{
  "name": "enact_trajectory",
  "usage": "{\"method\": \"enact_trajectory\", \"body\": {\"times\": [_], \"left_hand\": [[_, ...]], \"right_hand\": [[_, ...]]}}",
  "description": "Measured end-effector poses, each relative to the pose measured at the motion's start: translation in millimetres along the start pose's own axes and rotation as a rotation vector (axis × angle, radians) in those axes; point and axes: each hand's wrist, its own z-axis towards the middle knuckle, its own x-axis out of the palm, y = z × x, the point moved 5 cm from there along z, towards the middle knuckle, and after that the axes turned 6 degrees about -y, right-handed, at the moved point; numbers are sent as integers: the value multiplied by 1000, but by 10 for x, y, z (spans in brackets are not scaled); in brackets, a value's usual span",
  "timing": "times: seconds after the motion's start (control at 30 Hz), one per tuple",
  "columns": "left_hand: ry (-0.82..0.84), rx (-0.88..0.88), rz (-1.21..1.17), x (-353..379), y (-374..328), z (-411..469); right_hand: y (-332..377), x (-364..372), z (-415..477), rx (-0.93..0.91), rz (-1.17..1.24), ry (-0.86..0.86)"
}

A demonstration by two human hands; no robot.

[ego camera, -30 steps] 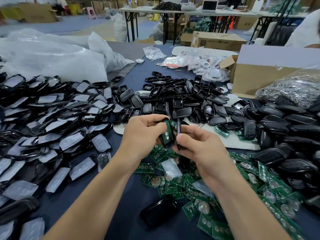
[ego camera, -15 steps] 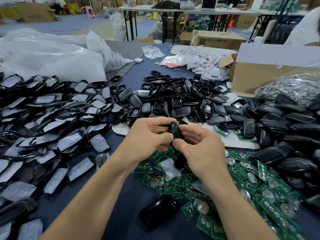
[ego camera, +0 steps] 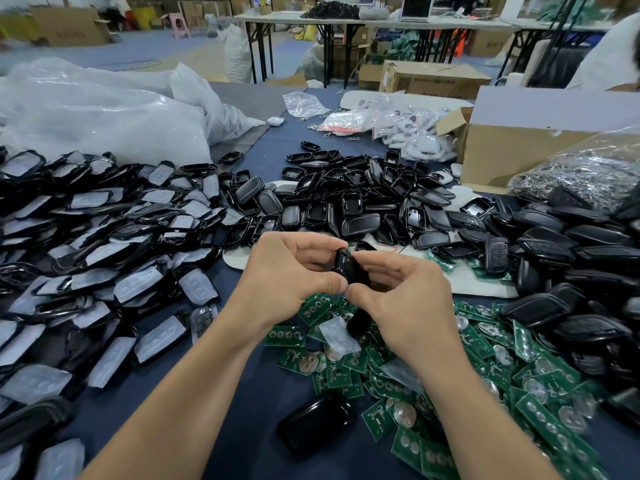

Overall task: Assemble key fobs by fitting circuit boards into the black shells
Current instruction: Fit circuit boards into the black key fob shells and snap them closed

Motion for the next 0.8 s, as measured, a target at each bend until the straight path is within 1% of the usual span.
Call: {"method": "enact_trajectory", "body": {"times": [0.27, 0.5, 0.63, 0.73, 0.8], "left_hand": [[12, -1, 28, -9, -23, -28], [-11, 2, -24, 17, -9, -19], [-9, 19, 1, 33, -30, -24], [-16, -5, -50, 40, -45, -32], [-58, -21, -67, 46, -53, -48]], "right_hand": [[58, -8, -47, -71, -100, -7], [105, 9, -78, -146, -129, -67], [106, 19, -87, -128, -134, -88], [136, 7, -97, -114, -142, -95], [188, 13, -123, -133, -183, -80]]}}
